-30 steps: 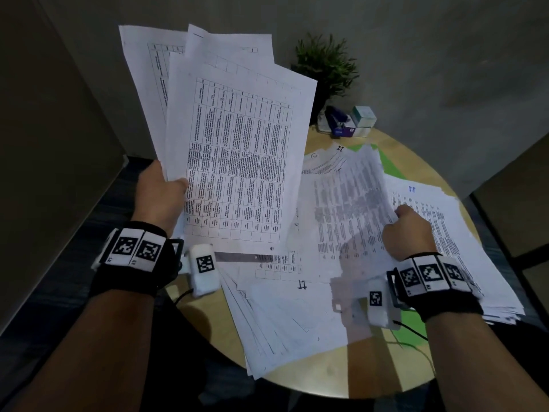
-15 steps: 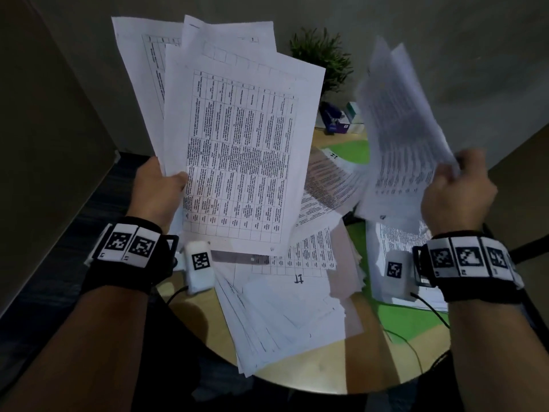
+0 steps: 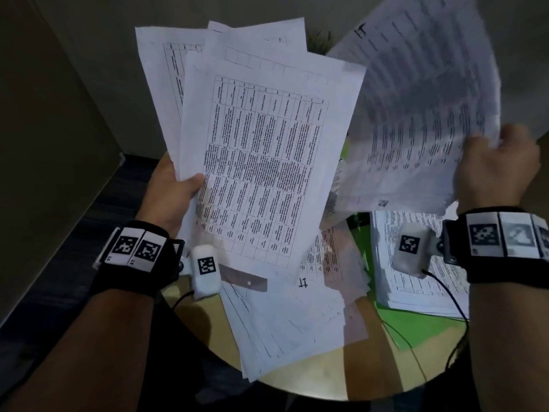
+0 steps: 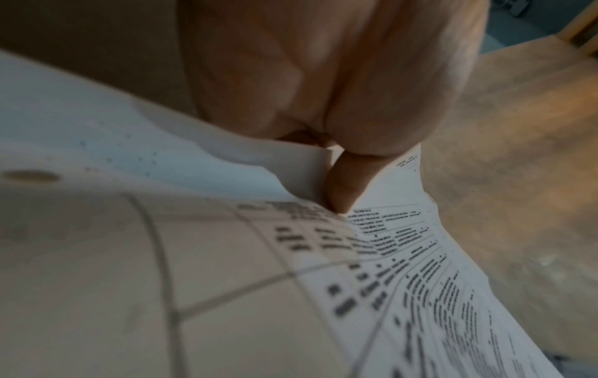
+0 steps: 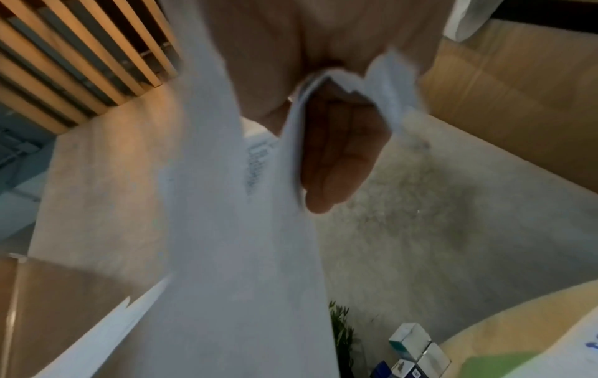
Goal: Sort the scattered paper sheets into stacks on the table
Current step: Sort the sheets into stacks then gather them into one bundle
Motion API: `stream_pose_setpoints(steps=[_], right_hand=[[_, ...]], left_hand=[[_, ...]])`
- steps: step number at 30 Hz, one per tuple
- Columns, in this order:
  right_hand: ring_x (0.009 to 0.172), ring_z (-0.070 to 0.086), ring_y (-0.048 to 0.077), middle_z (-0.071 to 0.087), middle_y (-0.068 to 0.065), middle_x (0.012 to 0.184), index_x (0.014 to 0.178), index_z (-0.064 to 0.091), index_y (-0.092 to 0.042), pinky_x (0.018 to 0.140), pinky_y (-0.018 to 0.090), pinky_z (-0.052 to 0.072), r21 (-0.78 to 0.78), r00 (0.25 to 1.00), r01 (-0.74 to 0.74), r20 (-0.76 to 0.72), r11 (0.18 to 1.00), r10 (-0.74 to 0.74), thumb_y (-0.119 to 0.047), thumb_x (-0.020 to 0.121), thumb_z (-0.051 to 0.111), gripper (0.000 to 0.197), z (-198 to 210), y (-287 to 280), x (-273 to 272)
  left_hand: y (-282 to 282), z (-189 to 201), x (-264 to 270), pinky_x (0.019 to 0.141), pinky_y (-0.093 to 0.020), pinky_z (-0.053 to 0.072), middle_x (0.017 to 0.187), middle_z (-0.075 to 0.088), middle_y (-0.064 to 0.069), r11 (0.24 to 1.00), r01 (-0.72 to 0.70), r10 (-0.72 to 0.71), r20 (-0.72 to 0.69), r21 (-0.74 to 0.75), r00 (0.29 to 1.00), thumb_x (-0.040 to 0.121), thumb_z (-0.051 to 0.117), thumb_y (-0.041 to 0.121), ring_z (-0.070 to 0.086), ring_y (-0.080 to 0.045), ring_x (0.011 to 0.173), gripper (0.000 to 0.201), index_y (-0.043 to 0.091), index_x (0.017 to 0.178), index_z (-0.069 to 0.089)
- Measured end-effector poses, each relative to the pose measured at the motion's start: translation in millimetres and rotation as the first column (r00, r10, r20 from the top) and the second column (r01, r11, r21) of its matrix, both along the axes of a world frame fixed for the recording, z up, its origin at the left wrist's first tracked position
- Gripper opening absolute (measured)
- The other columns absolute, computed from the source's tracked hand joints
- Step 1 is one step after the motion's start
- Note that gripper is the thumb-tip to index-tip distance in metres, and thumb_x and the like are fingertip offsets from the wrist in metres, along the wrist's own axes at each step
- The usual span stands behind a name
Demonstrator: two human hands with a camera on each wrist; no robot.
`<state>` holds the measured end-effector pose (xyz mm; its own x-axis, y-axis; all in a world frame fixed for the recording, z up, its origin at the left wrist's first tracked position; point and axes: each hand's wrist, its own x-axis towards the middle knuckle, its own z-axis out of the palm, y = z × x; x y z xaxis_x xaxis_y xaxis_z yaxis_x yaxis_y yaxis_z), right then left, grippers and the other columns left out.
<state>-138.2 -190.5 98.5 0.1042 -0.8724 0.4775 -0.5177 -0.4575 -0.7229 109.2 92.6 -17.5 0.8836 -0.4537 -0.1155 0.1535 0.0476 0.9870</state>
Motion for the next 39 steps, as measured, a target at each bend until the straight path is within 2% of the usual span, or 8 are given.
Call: stream_pose_setpoints(steps=[9, 16, 22, 25, 28, 33, 36, 39], right_hand=[[0.08, 0.056, 0.017, 0.062, 0.01, 0.09, 0.098, 0.061, -0.006, 0.071, 0.036, 0.049, 0.103, 0.958, -0.249, 0.17, 0.963, 0.23, -0.024, 0.091, 0.052, 0.022, -19, 13, 9], [0.091, 0.068, 0.021, 0.072, 0.0, 0.1, 0.104, 0.062, -0.021, 0.08, 0.038, 0.056, 0.28, 0.612, -0.772, 0.568, 0.57, 0.55, -0.005, 0.097, 0.047, 0.023, -36, 65, 55], [0.103, 0.063, 0.031, 0.069, 0.001, 0.115, 0.124, 0.056, -0.022, 0.092, 0.045, 0.051, 0.401, 0.47, -0.882, 0.722, 0.245, 0.509, -0.013, 0.102, 0.036, 0.031, -49, 66, 76], [0.087, 0.065, 0.028, 0.069, 0.006, 0.107, 0.121, 0.058, -0.014, 0.079, 0.042, 0.052, 0.552, 0.64, -0.764, 0.584, 0.333, 0.499, -0.034, 0.102, 0.038, 0.034, -64, 58, 77], [0.079, 0.068, 0.025, 0.067, 0.01, 0.104, 0.114, 0.059, -0.009, 0.072, 0.037, 0.057, 0.762, 0.878, -0.379, 0.116, 0.525, 0.465, -0.044, 0.095, 0.052, 0.04, -90, 46, 73], [0.081, 0.049, 0.019, 0.059, 0.021, 0.107, 0.125, 0.053, -0.001, 0.063, 0.026, 0.035, 0.698, 0.592, -0.007, -0.574, 0.716, 0.565, -0.054, 0.085, 0.06, 0.067, -143, 38, 84], [0.117, 0.043, 0.029, 0.034, 0.018, 0.143, 0.144, 0.026, -0.004, 0.08, 0.032, 0.038, 0.671, 0.75, 0.053, -0.516, 0.74, 0.414, -0.053, 0.076, 0.071, 0.096, -162, 47, 97], [0.133, 0.03, 0.04, 0.024, 0.022, 0.147, 0.144, 0.02, -0.004, 0.105, 0.046, 0.033, 0.61, 0.653, 0.12, -0.643, 0.783, 0.401, -0.049, 0.076, 0.072, 0.097, -163, 54, 103]], left_hand=[[-2, 5, -5, 0.1, -0.049, 0.048, 0.122, 0.066, -0.011, 0.999, 0.033, -0.033, -0.009, -0.01, 0.999, 0.086, 0.06, 0.003, 0.063, -0.027, 0.113, 0.047, 0.01, 0.133, 0.053], [-5, 13, -19, 0.102, -0.049, 0.045, 0.114, 0.07, -0.004, 0.985, 0.175, -0.175, 0.002, -0.012, 0.985, 0.094, 0.049, -0.005, 0.064, -0.026, 0.111, 0.035, 0.025, 0.104, 0.065], [3, 9, -13, 0.105, -0.048, 0.043, 0.122, 0.065, -0.013, 0.993, 0.12, -0.12, -0.01, -0.006, 0.993, 0.093, 0.05, -0.005, 0.058, -0.033, 0.119, 0.036, 0.005, 0.127, 0.056], [9, 10, -7, 0.096, -0.046, 0.05, 0.118, 0.067, -0.008, 0.999, 0.0, -0.002, 0.042, 0.042, 0.999, 0.091, 0.055, -0.002, 0.064, -0.026, 0.109, 0.038, 0.011, 0.127, 0.058], [15, 10, -1, 0.093, -0.047, 0.052, 0.111, 0.07, -0.002, 0.985, -0.158, 0.152, 0.079, 0.069, 0.985, 0.086, 0.057, 0.005, 0.068, -0.022, 0.102, 0.036, 0.021, 0.118, 0.064], [18, 6, 4, 0.094, -0.046, 0.053, 0.11, 0.071, -0.001, 0.961, -0.269, 0.261, 0.109, 0.061, 0.959, 0.082, 0.058, 0.005, 0.067, -0.02, 0.102, 0.035, 0.025, 0.11, 0.066], [19, 6, 4, 0.093, -0.046, 0.053, 0.107, 0.072, 0.002, 0.956, -0.286, 0.277, 0.122, 0.066, 0.953, 0.079, 0.057, 0.008, 0.068, -0.018, 0.102, 0.036, 0.037, 0.095, 0.068], [19, 8, 3, 0.094, -0.044, 0.052, 0.107, 0.071, 0.004, 0.951, -0.3, 0.291, 0.114, 0.068, 0.95, 0.083, 0.055, 0.005, 0.067, -0.017, 0.102, 0.038, 0.04, 0.092, 0.067]])
